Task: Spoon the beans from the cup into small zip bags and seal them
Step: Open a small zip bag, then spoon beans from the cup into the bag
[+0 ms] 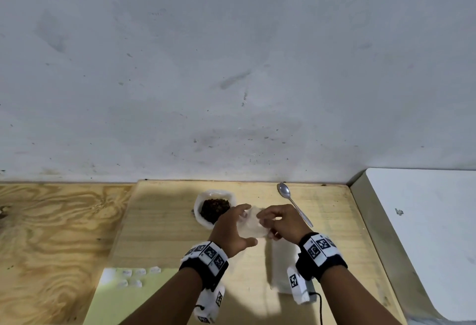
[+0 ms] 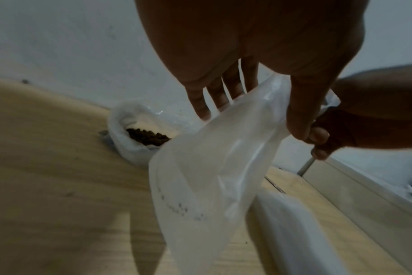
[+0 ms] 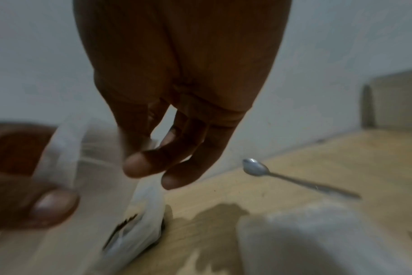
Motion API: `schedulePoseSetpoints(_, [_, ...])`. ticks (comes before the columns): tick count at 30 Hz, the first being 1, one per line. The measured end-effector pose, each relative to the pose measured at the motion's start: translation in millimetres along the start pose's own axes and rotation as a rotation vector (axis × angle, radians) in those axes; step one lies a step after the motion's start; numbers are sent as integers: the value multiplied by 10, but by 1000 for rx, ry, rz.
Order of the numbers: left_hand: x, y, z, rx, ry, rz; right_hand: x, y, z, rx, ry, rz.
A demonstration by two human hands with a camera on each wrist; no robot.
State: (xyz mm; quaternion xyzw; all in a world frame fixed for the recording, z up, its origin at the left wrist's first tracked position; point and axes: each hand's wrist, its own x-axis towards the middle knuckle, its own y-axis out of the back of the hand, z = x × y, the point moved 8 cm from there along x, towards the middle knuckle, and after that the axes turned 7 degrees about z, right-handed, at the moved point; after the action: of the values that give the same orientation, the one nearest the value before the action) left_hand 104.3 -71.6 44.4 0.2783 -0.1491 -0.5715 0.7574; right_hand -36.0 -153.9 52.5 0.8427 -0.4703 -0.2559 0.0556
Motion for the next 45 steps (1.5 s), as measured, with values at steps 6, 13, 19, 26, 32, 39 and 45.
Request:
schedulePoseSetpoints(6, [200, -125, -87, -34, 94, 24, 194, 778, 520, -64, -167, 423])
schedulePoseSetpoints(13, [469, -311, -37, -90, 186, 36, 466, 1134, 1050, -333, -385, 469])
schedulePoseSetpoints(19, [549, -382, 9, -118, 210, 47, 669, 1135, 1138, -486, -366, 388])
schedulePoseSetpoints(26, [517, -366, -38, -143, 199, 87, 716, 1088, 1035, -540, -330, 310])
schedulePoseSetpoints(32, [423, -176, -85, -189, 192, 138, 599, 1114, 846, -603, -282, 396])
schedulePoseSetpoints(39, [127, 315, -352, -206, 254, 230, 466, 1099, 336, -138, 57, 610])
schedulePoseSetpoints(45, [-144, 730, -823, -163, 347, 293, 366, 566, -52, 122, 162, 533])
